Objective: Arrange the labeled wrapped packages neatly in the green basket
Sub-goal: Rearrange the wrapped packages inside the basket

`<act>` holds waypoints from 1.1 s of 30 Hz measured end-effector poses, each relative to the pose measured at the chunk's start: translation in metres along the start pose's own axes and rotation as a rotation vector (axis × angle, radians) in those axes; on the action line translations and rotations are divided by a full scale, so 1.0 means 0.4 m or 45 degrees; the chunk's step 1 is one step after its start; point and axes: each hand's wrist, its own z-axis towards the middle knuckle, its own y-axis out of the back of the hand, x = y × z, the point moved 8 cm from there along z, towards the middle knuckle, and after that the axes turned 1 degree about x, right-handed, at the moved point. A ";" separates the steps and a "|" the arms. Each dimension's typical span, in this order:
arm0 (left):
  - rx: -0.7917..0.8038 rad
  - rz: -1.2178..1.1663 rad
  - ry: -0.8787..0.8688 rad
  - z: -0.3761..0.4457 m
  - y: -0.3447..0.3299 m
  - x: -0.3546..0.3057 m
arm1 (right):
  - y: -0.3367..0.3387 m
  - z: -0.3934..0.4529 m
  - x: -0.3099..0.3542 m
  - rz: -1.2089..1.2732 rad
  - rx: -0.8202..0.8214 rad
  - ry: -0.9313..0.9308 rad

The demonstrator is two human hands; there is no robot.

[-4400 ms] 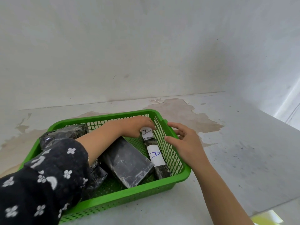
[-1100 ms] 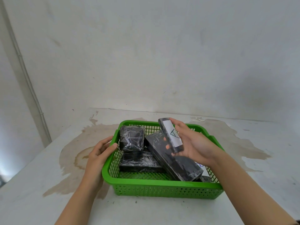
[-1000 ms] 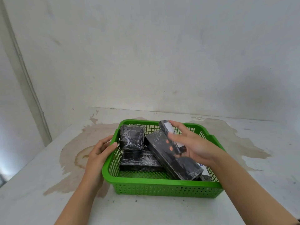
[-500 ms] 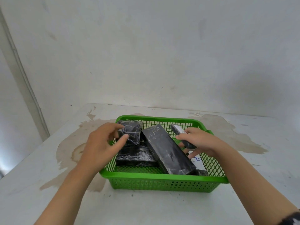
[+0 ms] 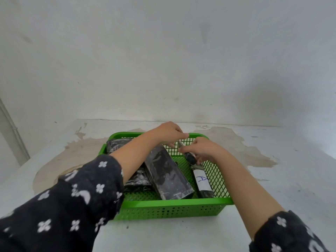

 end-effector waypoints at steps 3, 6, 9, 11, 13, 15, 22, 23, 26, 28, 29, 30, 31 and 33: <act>0.066 0.193 -0.008 0.043 -0.040 0.008 | -0.012 0.015 -0.012 -0.149 -0.017 0.049; 0.114 0.437 -0.043 0.055 -0.074 0.007 | -0.028 0.019 -0.026 -0.252 0.027 0.031; 0.179 0.566 0.038 0.069 -0.105 0.023 | -0.049 0.021 -0.025 -0.330 0.069 0.029; 0.170 0.584 0.111 0.080 -0.111 0.030 | -0.057 0.018 -0.026 -0.370 0.112 -0.003; 0.248 0.617 0.145 0.088 -0.129 0.034 | -0.051 0.011 -0.032 -0.331 0.146 -0.042; 0.326 0.694 0.156 0.092 -0.145 0.035 | -0.030 0.006 -0.039 -0.248 0.108 -0.060; 0.451 0.739 0.127 0.093 -0.172 0.041 | 0.177 -0.072 0.028 -0.097 -1.019 0.407; 0.475 0.752 0.114 0.092 -0.176 0.043 | 0.184 -0.062 0.013 -0.235 -1.029 0.308; 0.486 0.786 0.081 0.097 -0.188 0.051 | 0.144 -0.004 -0.076 -0.316 -0.610 -0.085; 0.436 0.803 0.045 0.102 -0.196 0.049 | 0.126 0.012 -0.091 -0.247 -0.492 -0.122; 0.405 0.807 0.025 0.104 -0.199 0.048 | 0.127 0.015 -0.088 -0.238 -0.484 -0.112; 0.384 0.804 0.011 0.105 -0.200 0.048 | 0.128 0.018 -0.085 -0.252 -0.477 -0.107; 0.374 0.796 -0.002 0.104 -0.201 0.047 | 0.128 0.021 -0.083 -0.271 -0.472 -0.103; 0.380 0.782 -0.026 0.107 -0.201 0.051 | 0.126 0.024 -0.082 -0.297 -0.465 -0.100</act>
